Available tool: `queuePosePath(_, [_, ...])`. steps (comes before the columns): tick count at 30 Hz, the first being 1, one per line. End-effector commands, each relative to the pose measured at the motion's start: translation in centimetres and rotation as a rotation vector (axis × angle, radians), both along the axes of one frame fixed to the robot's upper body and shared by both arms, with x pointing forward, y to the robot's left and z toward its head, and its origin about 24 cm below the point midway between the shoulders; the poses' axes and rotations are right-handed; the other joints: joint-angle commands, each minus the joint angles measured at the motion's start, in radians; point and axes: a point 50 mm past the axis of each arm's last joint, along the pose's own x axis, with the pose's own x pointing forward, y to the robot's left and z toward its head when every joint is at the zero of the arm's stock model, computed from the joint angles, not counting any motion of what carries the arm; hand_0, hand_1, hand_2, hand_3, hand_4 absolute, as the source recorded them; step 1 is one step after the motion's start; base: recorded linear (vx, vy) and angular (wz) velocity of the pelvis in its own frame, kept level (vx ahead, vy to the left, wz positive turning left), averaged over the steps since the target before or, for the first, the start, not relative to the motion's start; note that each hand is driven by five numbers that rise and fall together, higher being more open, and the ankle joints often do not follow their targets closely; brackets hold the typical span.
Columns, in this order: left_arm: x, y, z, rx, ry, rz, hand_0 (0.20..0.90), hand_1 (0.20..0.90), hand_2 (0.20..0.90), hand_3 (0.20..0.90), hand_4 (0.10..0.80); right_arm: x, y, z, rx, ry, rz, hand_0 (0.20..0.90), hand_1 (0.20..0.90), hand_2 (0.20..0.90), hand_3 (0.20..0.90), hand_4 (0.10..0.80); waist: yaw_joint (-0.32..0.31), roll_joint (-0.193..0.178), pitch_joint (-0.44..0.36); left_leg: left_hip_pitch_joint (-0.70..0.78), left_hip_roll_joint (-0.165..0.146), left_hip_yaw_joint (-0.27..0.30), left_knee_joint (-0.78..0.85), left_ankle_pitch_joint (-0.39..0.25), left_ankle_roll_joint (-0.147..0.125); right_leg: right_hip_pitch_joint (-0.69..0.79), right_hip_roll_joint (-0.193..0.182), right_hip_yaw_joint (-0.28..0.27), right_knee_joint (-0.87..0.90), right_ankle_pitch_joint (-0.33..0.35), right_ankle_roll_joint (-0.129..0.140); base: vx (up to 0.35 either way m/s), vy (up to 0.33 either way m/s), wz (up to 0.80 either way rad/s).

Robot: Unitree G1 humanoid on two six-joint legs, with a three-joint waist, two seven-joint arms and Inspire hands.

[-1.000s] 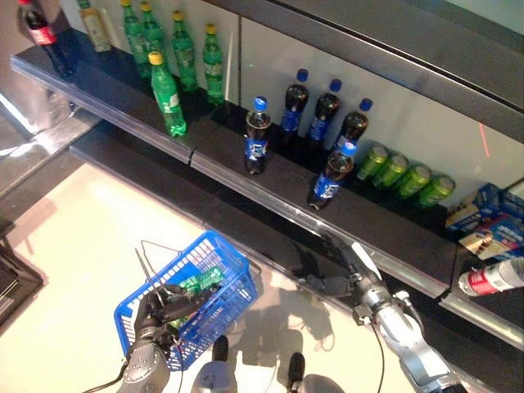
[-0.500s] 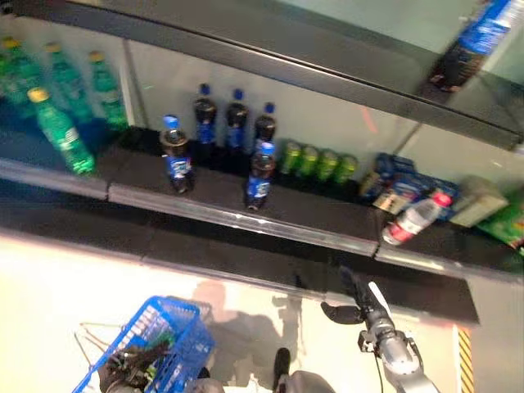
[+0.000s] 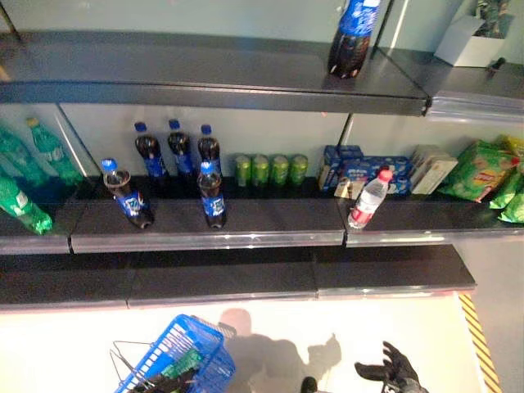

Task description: Pick up the drink and place into the basket.

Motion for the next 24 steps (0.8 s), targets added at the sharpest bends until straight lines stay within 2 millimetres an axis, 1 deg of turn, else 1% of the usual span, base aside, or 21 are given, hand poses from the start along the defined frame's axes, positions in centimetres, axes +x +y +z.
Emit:
queuePosePath(1, [3.6, 2.3, 1.9, 0.049, -0.187, -0.108, 0.300, 0.300, 0.300, 0.200, 0.100, 0.2, -1.7, 0.3, 0.047, 0.003, -0.065, 0.900, 0.900, 0.900, 0.900, 0.800, -0.018, -0.001, -0.014, -0.058, -0.063, -0.018, 0.085, -0.087, 0.063, 0.033, -0.057, -0.041, 0.072, -0.076, 0.041, 0.042, -0.034, 0.03])
queuePosePath(2, [3.4, 2.0, 1.7, 0.026, -0.168, -0.131, 0.300, 0.300, 0.300, 0.200, 0.100, -0.8, -1.5, -0.1, 0.094, 0.053, -0.090, 0.900, 0.900, 0.900, 0.900, 0.800, -0.021, 0.004, -0.018, -0.055, -0.062, -0.016, 0.079, -0.083, 0.060, 0.033, -0.052, -0.041, 0.069, -0.077, 0.037, 0.033, -0.019, -0.01])
queuePosePath(6, [3.8, 1.4, 1.5, -0.017, -0.151, -0.186, 0.300, 0.300, 0.300, 0.200, 0.100, -1.9, -1.4, -0.4, 0.149, 0.130, -0.114, 0.900, 0.900, 0.900, 0.900, 0.800, -0.021, 0.015, -0.024, -0.054, -0.063, -0.021, 0.063, -0.075, 0.053, 0.030, -0.046, -0.046, 0.069, -0.081, 0.032, 0.008, -0.006, 0.00])
queuePosePath(9, [4.0, 1.2, 1.4, -0.022, -0.142, -0.225, 0.300, 0.300, 0.300, 0.200, 0.100, -1.8, -1.4, -0.4, 0.160, 0.134, -0.121, 0.900, 0.900, 0.900, 0.900, 0.800, -0.019, 0.019, -0.025, -0.055, -0.062, -0.027, 0.062, -0.073, 0.052, 0.027, -0.045, -0.050, 0.075, -0.085, 0.030, 0.000, 0.000, 0.00])
queuePosePath(15, [4.1, 1.1, 1.4, -0.023, -0.140, -0.248, 0.300, 0.300, 0.300, 0.200, 0.100, -1.3, -1.4, -0.4, 0.162, 0.123, -0.110, 0.900, 0.900, 0.900, 0.900, 0.800, -0.013, 0.027, -0.029, -0.057, -0.062, -0.034, 0.056, -0.070, 0.051, 0.023, -0.046, -0.058, 0.076, -0.086, 0.031, -0.006, -0.001, 0.02])
queuePosePath(24, [4.2, 0.7, 1.3, -0.034, -0.135, -0.268, 0.300, 0.300, 0.300, 0.200, 0.100, -1.0, -1.0, -0.5, 0.165, 0.121, -0.079, 0.900, 0.900, 0.900, 0.900, 0.800, -0.009, 0.026, -0.030, -0.059, -0.058, -0.037, 0.052, -0.064, 0.051, 0.020, -0.047, -0.061, 0.079, -0.084, 0.035, 0.000, 0.000, 0.00])
